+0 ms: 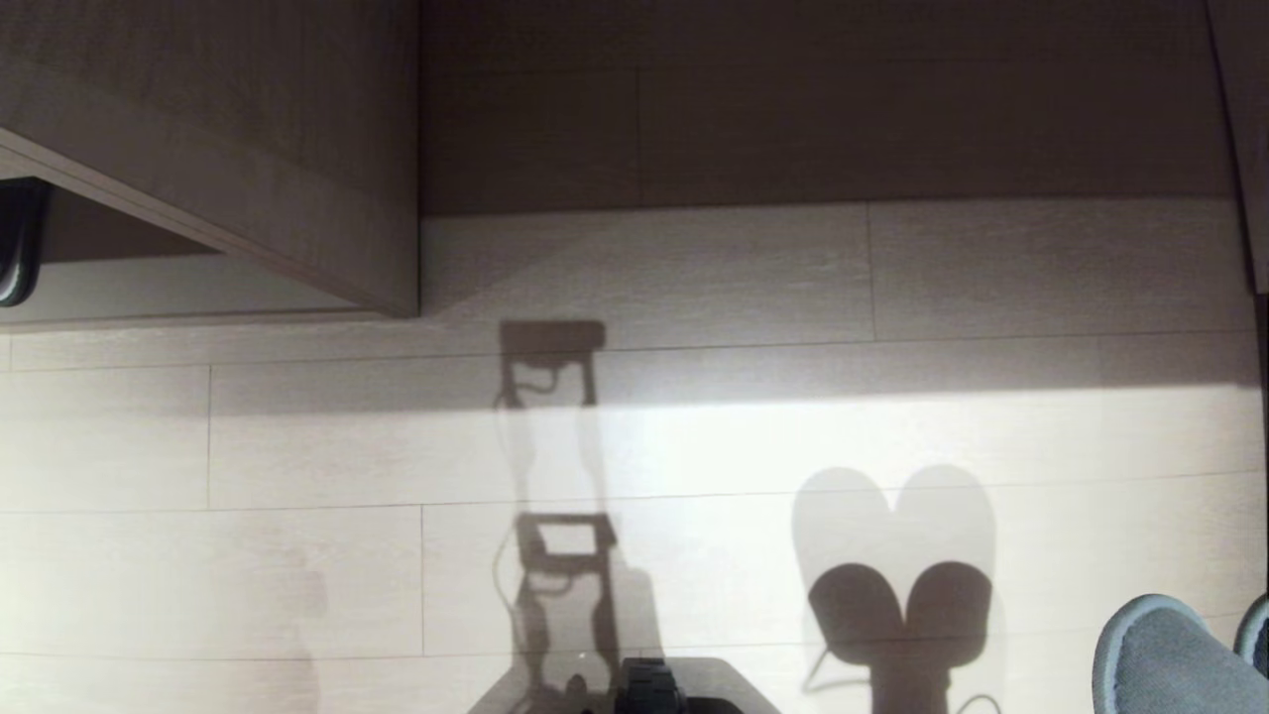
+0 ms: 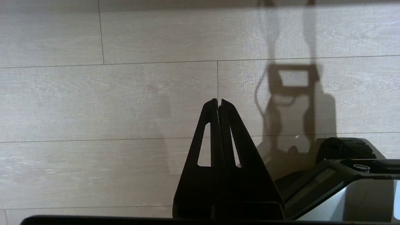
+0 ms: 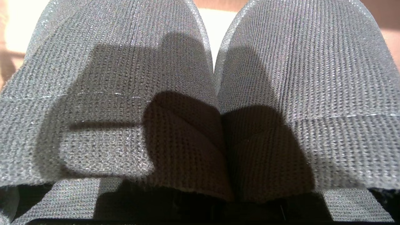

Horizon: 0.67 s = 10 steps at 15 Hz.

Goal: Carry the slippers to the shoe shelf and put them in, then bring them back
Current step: Place the slippers on the floor

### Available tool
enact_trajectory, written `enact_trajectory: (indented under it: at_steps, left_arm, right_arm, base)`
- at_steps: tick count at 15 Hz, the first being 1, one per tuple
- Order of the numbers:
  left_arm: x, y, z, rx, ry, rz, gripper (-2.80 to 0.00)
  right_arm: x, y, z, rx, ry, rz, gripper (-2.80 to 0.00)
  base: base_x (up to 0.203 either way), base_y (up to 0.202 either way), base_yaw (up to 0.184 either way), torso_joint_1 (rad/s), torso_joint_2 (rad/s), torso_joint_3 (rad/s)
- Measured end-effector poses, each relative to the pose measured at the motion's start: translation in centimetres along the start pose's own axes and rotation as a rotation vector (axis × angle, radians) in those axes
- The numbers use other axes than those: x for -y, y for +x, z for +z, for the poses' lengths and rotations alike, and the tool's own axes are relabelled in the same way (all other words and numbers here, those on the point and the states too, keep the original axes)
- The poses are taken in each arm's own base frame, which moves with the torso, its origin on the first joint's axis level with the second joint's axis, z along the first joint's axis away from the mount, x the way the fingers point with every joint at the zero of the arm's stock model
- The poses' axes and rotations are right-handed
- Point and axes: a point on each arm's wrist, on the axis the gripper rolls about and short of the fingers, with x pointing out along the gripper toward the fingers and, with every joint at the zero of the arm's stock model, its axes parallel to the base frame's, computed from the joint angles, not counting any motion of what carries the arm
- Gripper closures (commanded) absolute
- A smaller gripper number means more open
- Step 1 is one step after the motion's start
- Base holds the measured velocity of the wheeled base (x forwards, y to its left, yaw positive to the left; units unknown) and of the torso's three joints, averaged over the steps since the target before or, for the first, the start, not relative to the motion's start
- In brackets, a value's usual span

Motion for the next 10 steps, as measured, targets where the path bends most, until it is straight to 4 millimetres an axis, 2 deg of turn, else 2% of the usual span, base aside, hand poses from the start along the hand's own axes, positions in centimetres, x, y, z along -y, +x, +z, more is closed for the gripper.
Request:
enact_trajectory:
  at_steps: [10]
  left_arm:
    - [0.00, 0.00, 0.00, 0.000, 0.000, 0.000, 0.00]
  right_arm:
    - [0.00, 0.00, 0.01, 0.001, 0.001, -0.002, 0.00]
  base:
    - [0.000, 0.000, 0.000, 0.002, 0.00, -0.201]
